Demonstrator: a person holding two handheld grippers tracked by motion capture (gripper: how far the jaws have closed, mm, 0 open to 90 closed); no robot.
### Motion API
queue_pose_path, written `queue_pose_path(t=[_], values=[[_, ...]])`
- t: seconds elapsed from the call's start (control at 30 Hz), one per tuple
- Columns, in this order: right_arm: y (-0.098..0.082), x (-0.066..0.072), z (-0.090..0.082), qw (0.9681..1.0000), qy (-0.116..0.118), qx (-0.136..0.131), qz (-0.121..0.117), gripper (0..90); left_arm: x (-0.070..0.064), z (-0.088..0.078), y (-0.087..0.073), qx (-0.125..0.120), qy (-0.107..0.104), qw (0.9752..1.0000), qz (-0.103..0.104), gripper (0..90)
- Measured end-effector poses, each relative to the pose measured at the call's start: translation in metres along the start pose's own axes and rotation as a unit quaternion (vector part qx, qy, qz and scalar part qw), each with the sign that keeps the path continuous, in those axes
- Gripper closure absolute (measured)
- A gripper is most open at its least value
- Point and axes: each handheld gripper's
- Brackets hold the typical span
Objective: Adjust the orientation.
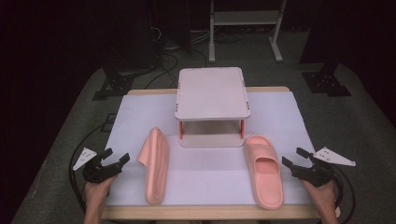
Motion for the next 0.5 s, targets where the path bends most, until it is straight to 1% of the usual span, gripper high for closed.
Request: queue_pose_path(t=[0.03, 0.1, 0.17, 0.3, 0.5], values=[[-0.0007, -0.0007, 0.0006, 1.0, 0.001, 0.0, 0.001, 21.6, -0.0003, 0.0006, -0.0006, -0.003, 0.0, 1.0, -0.001, 8.9], [-0.0015, -0.0019, 0.002, 1.0, 0.001, 0.002, 0.0, 21.5, -0.0008, 0.0023, -0.0015, 0.001, -0.001, 1.0, 0.004, 8.9], [-0.0016, -0.0025, 0.0025, 1.0, 0.001, 0.002, 0.002, 21.3, -0.0013, 0.0042, -0.0021, 0.004, -0.002, 1.0, 0.004, 8.9], [-0.0014, -0.0017, 0.0011, 1.0, 0.001, 0.001, 0.002, 21.3, -0.0025, 0.0047, -0.0022, 0.005, -0.006, 0.9999, 0.008, 8.9], [-0.0014, -0.003, 0.0001, 1.0, -0.002, -0.002, 0.004, 21.3, -0.0061, 0.0042, -0.0039, 0.005, -0.006, 0.9999, 0.015, 8.9]])
Point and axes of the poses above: each handheld gripper's, and its own axes: z roughly forward along the jaws, y roughly out of its top, x roughly to its left, and after that the axes turned 6 degrees about -y, right-handed
